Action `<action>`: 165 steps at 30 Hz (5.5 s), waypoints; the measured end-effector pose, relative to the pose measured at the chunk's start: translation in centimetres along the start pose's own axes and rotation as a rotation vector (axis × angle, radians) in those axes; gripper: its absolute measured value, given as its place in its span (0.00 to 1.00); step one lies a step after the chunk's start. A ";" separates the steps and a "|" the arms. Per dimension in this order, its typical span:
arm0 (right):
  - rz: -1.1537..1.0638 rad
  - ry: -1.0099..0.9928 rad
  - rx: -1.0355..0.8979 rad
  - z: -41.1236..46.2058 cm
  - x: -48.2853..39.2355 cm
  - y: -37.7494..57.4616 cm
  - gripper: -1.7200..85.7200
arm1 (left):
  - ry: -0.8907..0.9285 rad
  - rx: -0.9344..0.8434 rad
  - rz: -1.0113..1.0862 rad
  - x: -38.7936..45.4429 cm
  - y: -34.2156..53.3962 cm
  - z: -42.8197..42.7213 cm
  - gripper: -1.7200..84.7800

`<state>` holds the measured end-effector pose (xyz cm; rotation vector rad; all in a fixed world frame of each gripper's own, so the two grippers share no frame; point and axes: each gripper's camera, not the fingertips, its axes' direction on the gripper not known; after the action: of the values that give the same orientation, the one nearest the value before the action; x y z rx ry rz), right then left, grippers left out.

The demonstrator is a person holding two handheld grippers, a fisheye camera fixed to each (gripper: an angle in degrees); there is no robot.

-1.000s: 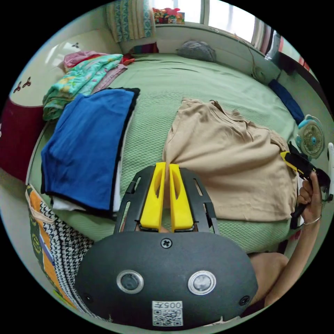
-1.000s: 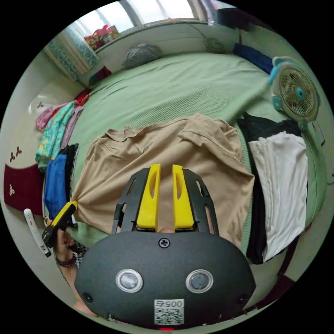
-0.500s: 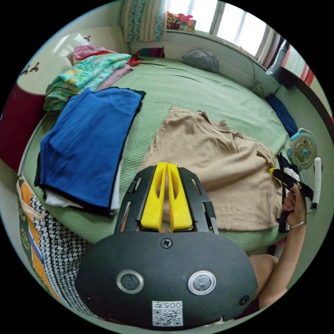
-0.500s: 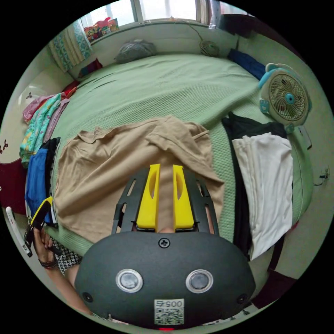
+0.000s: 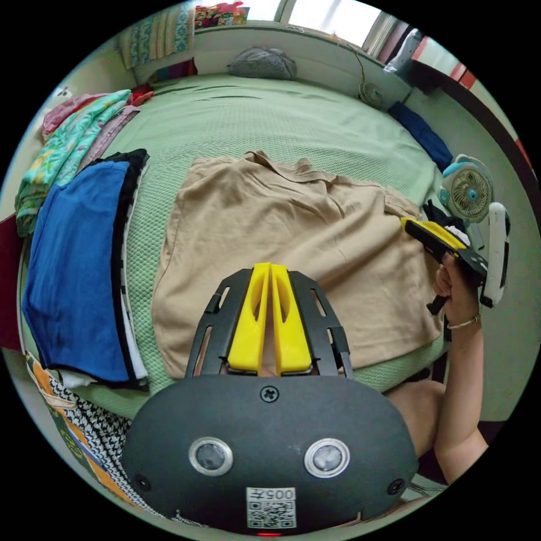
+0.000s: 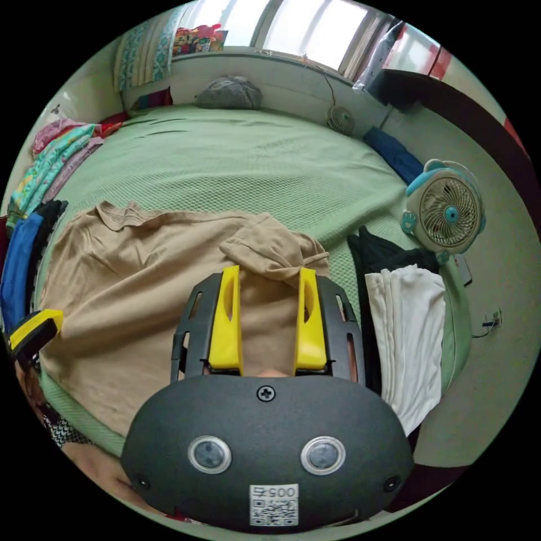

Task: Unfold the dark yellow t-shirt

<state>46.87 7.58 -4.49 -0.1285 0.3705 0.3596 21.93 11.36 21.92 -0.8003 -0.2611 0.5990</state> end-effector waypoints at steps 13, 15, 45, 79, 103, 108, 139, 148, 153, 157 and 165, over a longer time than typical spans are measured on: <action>0.301 0.003 -0.067 -0.2 4.3 0.6 0.11 | 0.019 -0.027 0.029 -0.3 -0.6 0.0 0.01; 0.360 0.012 -0.079 0.2 5.5 1.1 0.09 | 0.019 -0.031 0.035 -0.2 -0.6 -0.2 0.01; 0.158 -0.117 0.027 -8.5 5.4 7.1 0.01 | 0.124 0.027 0.084 2.0 1.2 -4.6 0.07; 0.083 -0.112 -0.195 -13.5 18.3 32.1 0.01 | -0.102 0.196 0.125 8.5 8.2 -12.1 0.18; 0.092 -0.156 -0.244 -16.3 20.3 33.3 0.01 | -0.095 0.197 0.091 6.6 11.2 -14.5 0.05; 0.123 -0.190 -0.167 -20.6 21.4 35.7 0.01 | -0.079 0.222 0.106 4.3 18.7 -20.0 0.05; -0.318 -0.331 -0.392 -31.9 20.9 54.7 0.02 | 0.071 -0.257 -0.040 -2.6 47.7 -25.4 0.05; -0.309 -0.335 -0.160 -31.9 19.1 45.3 0.14 | 0.022 0.039 0.147 0.0 37.8 -26.2 0.04; -0.246 -0.305 -0.017 -28.3 15.2 35.8 0.16 | 0.086 0.124 0.215 2.8 29.6 -22.4 0.08; -0.221 -0.253 -0.010 -24.1 12.5 28.9 0.13 | 0.072 0.154 0.216 4.4 24.6 -19.2 0.10; -0.132 -0.177 -0.086 -16.5 12.2 22.8 0.13 | -0.073 0.132 0.170 3.7 19.1 -11.3 0.17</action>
<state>43.65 29.57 -25.67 -0.2026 0.1702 0.2541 22.15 17.20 0.24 -0.6774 -0.2193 0.7984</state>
